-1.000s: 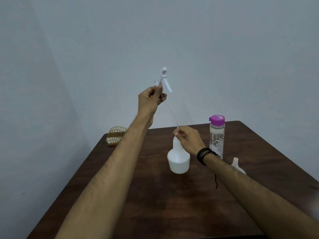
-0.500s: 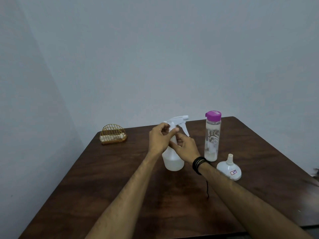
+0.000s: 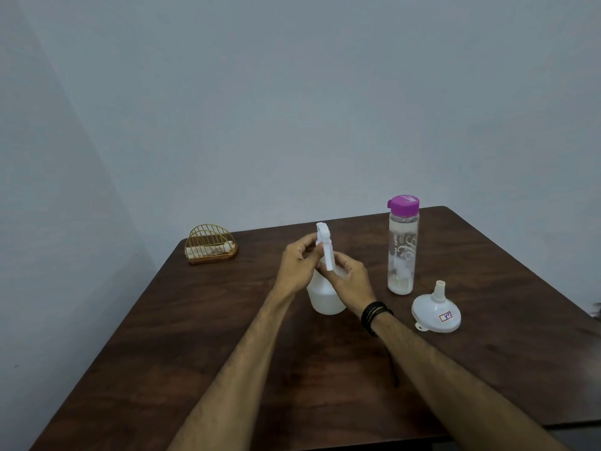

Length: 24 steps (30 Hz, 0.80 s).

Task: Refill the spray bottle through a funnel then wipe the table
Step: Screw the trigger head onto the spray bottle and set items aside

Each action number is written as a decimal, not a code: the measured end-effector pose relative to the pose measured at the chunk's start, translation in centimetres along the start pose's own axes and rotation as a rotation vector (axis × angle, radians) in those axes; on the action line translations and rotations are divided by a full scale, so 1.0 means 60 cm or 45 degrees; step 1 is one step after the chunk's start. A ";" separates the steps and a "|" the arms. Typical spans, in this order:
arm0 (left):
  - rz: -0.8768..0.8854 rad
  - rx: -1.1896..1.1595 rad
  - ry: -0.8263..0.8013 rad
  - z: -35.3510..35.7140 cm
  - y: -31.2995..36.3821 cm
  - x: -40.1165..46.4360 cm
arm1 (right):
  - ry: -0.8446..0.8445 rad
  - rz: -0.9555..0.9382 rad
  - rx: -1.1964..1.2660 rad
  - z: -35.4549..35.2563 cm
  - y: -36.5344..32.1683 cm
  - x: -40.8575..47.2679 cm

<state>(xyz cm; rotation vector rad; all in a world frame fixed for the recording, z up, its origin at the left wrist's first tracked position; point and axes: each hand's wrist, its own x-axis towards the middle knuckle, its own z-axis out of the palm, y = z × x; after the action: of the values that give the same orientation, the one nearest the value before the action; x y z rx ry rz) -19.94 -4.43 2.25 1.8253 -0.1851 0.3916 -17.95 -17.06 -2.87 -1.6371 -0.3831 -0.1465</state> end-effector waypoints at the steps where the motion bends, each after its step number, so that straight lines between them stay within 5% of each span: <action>1: -0.029 -0.071 -0.022 0.002 0.001 -0.001 | -0.006 0.000 0.005 0.000 0.002 0.000; 10: -0.200 -0.523 0.059 0.022 -0.018 -0.015 | -0.069 -0.020 -0.011 -0.007 0.007 0.000; 24: -0.040 -0.317 0.215 0.058 -0.020 -0.017 | -0.052 -0.001 -0.099 -0.011 0.014 0.003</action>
<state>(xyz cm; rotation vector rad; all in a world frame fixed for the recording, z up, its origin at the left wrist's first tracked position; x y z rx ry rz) -19.93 -7.50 -0.06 1.5409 -0.0840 0.4771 -17.44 -17.75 -3.53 -1.7188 -0.4135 -0.1296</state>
